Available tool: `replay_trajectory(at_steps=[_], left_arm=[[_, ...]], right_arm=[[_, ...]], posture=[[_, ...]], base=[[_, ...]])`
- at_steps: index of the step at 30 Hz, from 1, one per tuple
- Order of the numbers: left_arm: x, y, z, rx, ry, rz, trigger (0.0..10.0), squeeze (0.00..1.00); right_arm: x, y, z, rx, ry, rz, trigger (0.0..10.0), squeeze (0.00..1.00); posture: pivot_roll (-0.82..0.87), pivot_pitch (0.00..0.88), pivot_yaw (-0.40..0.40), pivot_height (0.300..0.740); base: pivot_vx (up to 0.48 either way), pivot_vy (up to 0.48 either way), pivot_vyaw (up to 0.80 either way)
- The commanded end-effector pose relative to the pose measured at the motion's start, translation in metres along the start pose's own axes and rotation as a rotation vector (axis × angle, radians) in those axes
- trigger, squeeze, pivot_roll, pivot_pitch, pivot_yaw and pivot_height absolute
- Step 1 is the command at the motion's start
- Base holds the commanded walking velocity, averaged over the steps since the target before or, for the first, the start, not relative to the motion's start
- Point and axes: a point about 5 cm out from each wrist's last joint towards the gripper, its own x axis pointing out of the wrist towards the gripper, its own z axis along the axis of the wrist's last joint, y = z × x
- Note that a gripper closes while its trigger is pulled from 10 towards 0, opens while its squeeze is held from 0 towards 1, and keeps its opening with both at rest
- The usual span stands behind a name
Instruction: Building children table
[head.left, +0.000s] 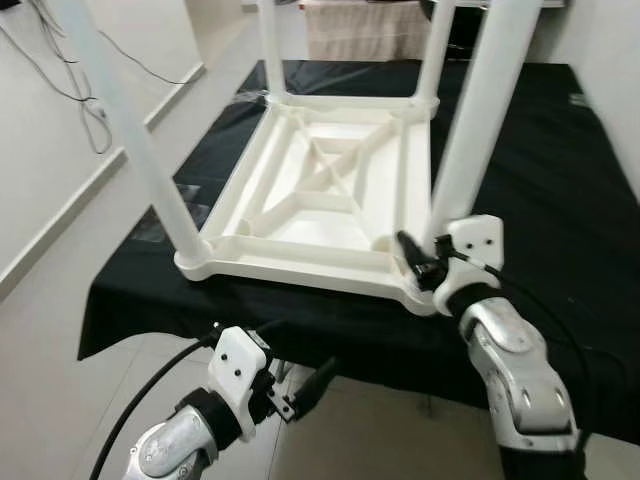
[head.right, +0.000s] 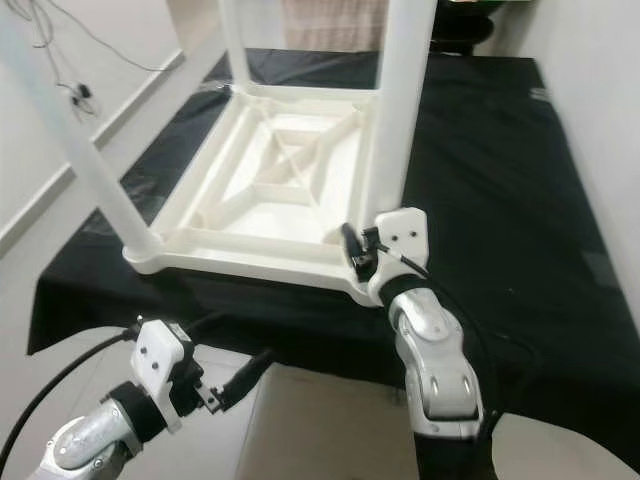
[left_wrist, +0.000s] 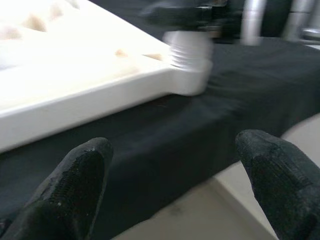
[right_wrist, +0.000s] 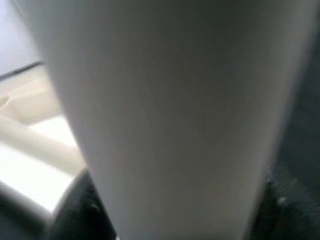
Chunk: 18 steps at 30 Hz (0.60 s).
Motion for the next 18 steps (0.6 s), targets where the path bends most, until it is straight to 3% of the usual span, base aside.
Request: replay_trajectory(at_steps=[1, 9, 10, 11, 12, 13, 14, 18], left_arm=[[0.0, -0.004, -0.006, -0.044, 0.008, -0.035, 10.0, 0.0], [0.0, -0.004, -0.006, -0.044, 0.008, -0.035, 10.0, 0.0], [0.001, -0.004, -0.007, -0.055, 0.005, -0.051, 10.0, 0.0], [0.004, -0.006, -0.007, -0.049, 0.001, -0.064, 10.0, 0.0], [0.005, -0.008, -0.008, -0.043, -0.003, -0.072, 10.0, 0.0], [0.005, -0.008, -0.008, -0.043, -0.003, -0.072, 10.0, 0.0], [0.007, -0.009, -0.008, -0.032, -0.006, -0.076, 10.0, 0.0], [0.007, -0.01, -0.005, 0.048, -0.015, -0.044, 10.0, 0.0]], right_arm=[[0.01, 0.008, 0.011, 0.038, -0.054, 0.153, 10.0, 1.0], [0.01, 0.008, 0.011, 0.038, -0.054, 0.153, 10.0, 1.0], [0.012, 0.009, 0.016, 0.07, -0.065, 0.265, 10.0, 0.25], [0.01, 0.009, 0.019, 0.036, -0.06, 0.461, 10.0, 0.0], [0.007, 0.007, 0.021, 0.01, -0.052, 0.595, 10.0, 0.0], [0.007, 0.007, 0.021, 0.01, -0.052, 0.595, 10.0, 0.0], [0.005, 0.005, 0.022, -0.009, -0.04, 0.704, 10.0, 0.0], [0.016, -0.004, 0.026, -0.012, -0.021, 0.718, 10.0, 0.0]], posture=[[-0.04, 0.183, 0.051, 0.74], [-0.04, 0.183, 0.051, 0.74], [-0.05, 0.177, 0.048, 0.74], [-0.04, 0.162, 0.038, 0.74], [-0.04, 0.162, 0.038, 0.74], [-0.04, 0.162, 0.038, 0.74], [-0.04, 0.156, 0.037, 0.74], [-0.03, 0.147, 0.033, 0.74]], base=[[0.0, 0.0, 0.0], [0.0, 0.0, 0.0], [0.0, 0.0, 0.0], [0.0, 0.0, 0.0], [0.0, 0.0, 0.0], [0.0, 0.0, 0.0], [0.0, 0.0, 0.0], [0.0, 0.0, 0.0]])
